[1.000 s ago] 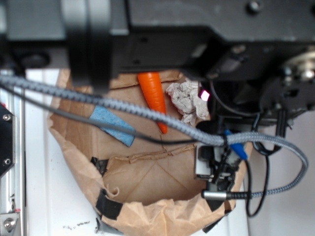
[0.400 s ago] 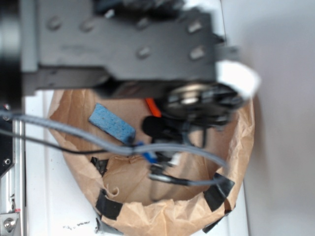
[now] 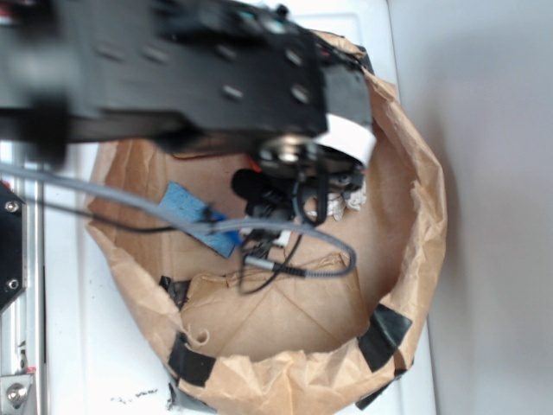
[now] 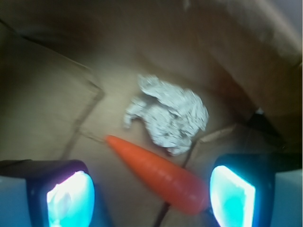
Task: Grab the carrot.
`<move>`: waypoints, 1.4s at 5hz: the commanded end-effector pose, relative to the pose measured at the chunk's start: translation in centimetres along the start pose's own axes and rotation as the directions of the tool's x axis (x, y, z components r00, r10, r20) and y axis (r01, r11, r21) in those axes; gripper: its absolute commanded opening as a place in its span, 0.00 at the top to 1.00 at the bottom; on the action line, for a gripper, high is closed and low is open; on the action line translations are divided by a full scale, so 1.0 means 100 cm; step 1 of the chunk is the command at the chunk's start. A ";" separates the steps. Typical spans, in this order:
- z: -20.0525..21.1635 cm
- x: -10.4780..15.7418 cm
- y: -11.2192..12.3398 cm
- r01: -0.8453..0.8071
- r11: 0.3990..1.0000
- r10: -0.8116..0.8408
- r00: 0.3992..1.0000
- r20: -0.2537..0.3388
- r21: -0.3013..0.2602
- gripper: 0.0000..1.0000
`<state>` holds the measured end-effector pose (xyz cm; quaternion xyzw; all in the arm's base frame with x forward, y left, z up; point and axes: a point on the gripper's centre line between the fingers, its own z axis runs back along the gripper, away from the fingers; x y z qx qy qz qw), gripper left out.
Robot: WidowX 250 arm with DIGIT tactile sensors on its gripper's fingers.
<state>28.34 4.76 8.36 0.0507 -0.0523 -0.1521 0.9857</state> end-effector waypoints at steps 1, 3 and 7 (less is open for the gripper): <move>-0.024 0.002 0.011 0.110 0.993 -0.111 0.994 0.016 0.029 0.00; -0.042 -0.004 0.007 0.110 0.991 -0.110 0.994 -0.010 0.077 1.00; 0.030 0.018 0.007 -0.120 0.989 0.122 0.992 0.018 -0.091 1.00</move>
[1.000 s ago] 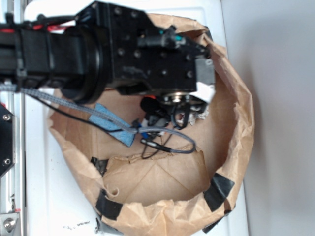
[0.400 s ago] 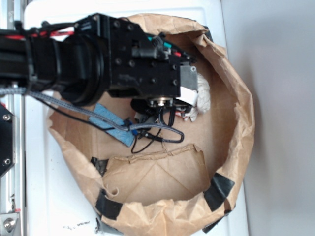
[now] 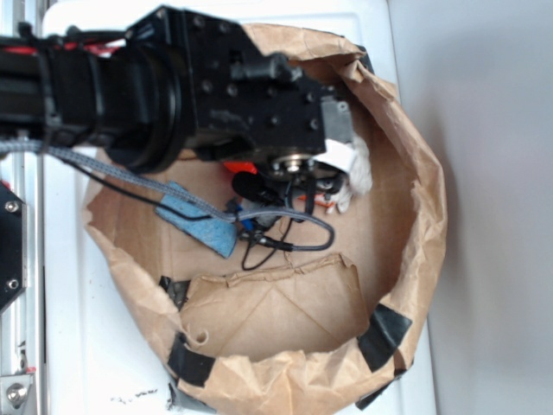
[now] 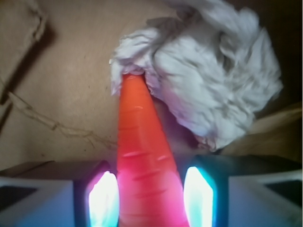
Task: Grab the carrot.
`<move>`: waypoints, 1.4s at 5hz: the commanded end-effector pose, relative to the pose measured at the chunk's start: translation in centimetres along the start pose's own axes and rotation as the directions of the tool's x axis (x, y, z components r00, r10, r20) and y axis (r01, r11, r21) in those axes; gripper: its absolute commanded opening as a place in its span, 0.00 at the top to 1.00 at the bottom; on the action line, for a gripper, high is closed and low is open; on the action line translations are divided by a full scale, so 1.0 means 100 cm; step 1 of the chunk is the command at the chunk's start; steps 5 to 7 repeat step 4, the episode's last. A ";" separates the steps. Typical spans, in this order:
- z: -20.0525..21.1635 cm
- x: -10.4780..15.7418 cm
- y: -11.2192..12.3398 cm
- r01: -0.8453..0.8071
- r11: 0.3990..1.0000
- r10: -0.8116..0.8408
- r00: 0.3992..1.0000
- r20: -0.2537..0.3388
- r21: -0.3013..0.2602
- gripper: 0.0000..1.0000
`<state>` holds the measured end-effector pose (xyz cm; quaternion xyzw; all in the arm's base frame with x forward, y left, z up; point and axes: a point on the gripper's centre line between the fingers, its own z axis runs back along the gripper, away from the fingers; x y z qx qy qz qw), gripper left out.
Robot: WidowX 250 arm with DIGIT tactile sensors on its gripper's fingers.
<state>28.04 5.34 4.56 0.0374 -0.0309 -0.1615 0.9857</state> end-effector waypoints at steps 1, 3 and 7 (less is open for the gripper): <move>0.118 0.038 -0.002 -0.210 0.972 0.211 0.977 0.001 -0.103 1.00; 0.148 0.025 -0.005 -0.215 0.974 0.215 0.977 -0.007 -0.067 1.00; 0.148 0.025 -0.005 -0.215 0.974 0.215 0.977 -0.007 -0.067 0.00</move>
